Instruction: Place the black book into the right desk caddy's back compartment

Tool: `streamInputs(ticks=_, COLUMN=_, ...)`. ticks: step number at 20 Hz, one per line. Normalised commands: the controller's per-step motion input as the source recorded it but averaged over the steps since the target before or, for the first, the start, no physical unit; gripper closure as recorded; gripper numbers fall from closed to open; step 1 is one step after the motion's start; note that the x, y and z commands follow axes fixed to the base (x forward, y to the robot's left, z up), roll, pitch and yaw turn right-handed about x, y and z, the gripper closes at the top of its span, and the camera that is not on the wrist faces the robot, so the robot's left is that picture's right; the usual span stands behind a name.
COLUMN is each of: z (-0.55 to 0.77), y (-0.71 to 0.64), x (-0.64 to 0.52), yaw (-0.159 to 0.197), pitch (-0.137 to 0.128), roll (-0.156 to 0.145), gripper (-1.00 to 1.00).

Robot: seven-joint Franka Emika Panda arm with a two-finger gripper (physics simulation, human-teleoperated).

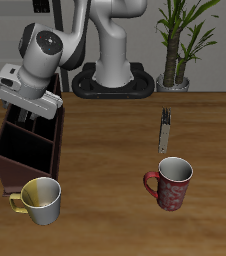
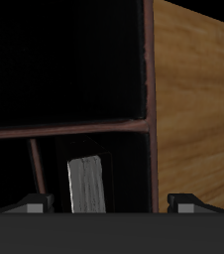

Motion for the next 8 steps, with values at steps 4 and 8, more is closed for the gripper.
streamInputs(ticks=4, z=0.11, y=0.11, x=-0.05, yaw=0.016, pitch=-0.008, roll=0.0, gripper=-1.0)
streamInputs(ticks=8, z=0.22, y=0.22, x=-0.1, yaw=0.003, pitch=-0.025, roll=0.034, gripper=-1.0)
